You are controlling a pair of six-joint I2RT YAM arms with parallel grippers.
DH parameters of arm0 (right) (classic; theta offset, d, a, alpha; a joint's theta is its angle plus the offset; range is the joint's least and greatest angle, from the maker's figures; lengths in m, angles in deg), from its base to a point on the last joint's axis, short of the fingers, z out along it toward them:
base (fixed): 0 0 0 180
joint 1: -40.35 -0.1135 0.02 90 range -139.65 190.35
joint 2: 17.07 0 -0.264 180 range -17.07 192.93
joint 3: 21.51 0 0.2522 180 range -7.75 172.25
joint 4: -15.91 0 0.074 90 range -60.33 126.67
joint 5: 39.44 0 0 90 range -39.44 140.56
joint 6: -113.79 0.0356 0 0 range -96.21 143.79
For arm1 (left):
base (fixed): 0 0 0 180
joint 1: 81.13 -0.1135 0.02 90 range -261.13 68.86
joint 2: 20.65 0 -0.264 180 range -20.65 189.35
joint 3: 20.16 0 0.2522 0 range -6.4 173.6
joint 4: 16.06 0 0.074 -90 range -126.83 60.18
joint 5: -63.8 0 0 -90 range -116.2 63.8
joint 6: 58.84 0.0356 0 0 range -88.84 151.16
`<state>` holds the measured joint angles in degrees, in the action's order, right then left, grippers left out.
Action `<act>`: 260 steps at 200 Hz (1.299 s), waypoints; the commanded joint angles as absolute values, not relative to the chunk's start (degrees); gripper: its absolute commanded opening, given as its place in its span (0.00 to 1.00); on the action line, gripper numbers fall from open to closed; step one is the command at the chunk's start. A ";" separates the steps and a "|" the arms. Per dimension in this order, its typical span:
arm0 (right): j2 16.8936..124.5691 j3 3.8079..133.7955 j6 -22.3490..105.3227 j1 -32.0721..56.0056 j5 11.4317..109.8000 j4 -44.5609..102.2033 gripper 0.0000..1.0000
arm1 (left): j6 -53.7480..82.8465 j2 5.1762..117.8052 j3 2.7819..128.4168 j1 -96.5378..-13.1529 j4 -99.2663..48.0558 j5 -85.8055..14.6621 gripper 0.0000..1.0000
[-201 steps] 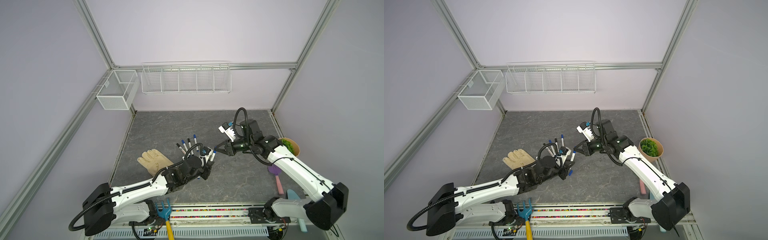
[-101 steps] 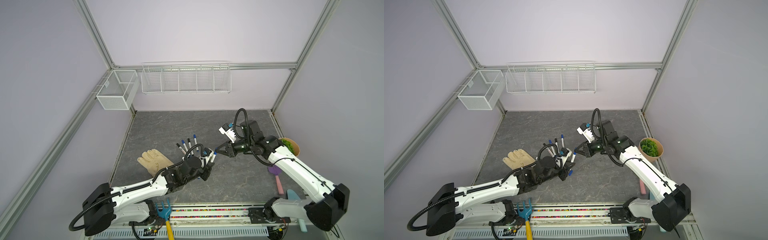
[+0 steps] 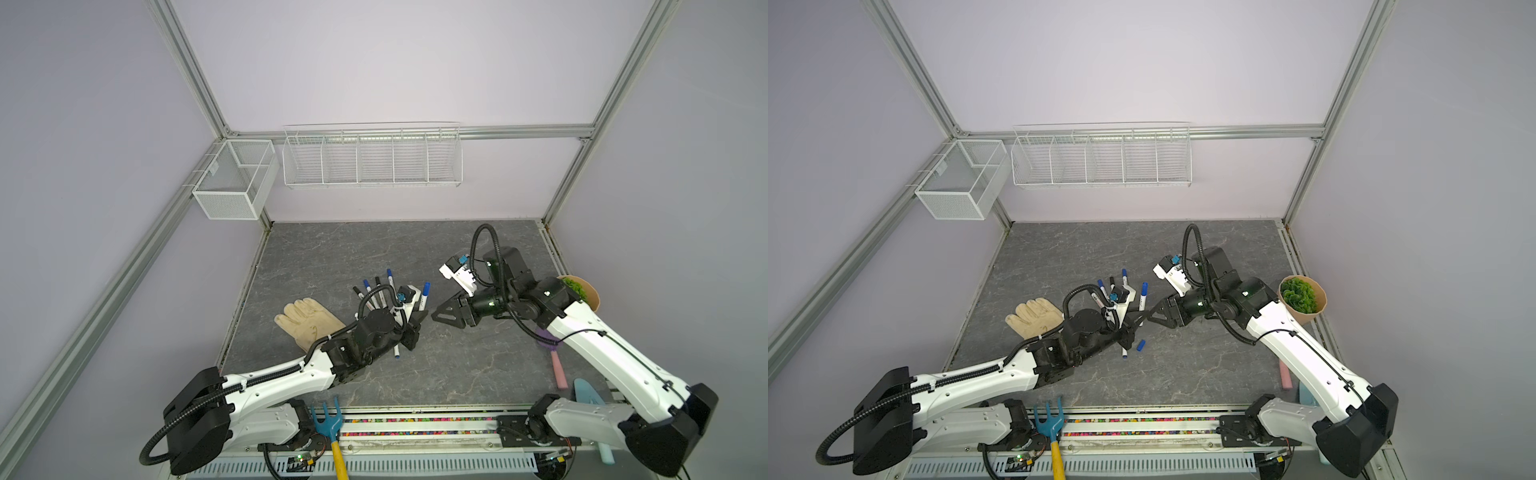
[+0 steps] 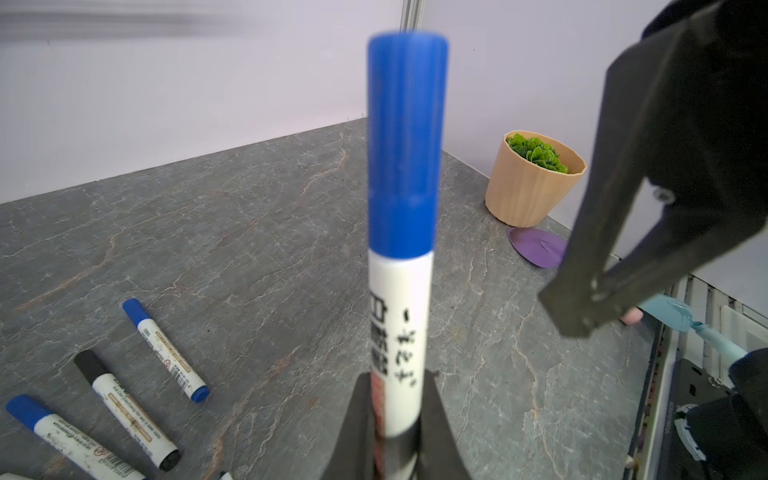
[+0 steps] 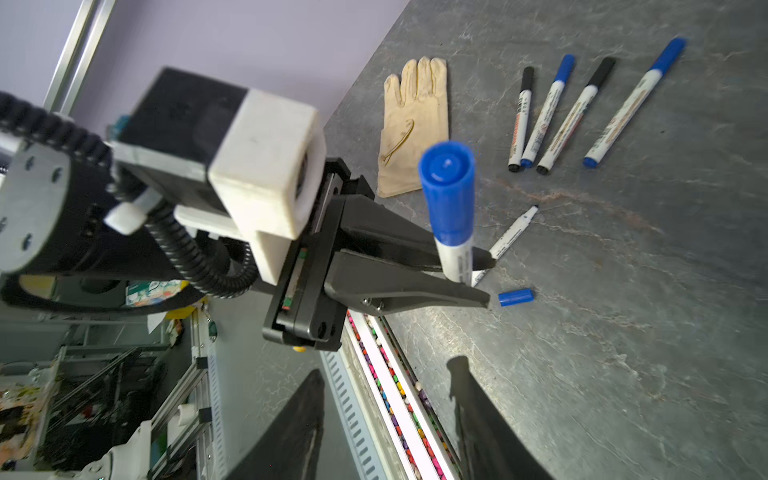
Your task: Insert the pens into the pen caps
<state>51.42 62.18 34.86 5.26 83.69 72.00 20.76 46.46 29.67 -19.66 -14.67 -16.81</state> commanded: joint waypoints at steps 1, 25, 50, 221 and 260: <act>51.49 64.57 35.79 5.58 76.75 68.67 0.50 | 20.53 47.01 28.83 -18.28 -12.38 -15.53 0.00; 54.08 67.25 36.45 5.54 75.91 66.47 0.49 | 20.22 47.61 28.52 -16.56 -11.85 -14.15 0.00; 56.93 69.81 36.81 5.29 77.36 66.05 0.47 | 19.24 48.19 28.15 -15.49 -10.96 -13.30 0.00; 57.63 63.52 37.18 3.84 81.40 66.89 0.16 | 17.82 46.48 27.99 -15.07 -9.02 -11.63 0.00; 61.13 59.59 35.23 2.58 84.52 71.17 0.14 | 17.09 45.23 29.47 -15.52 -3.06 -8.35 0.00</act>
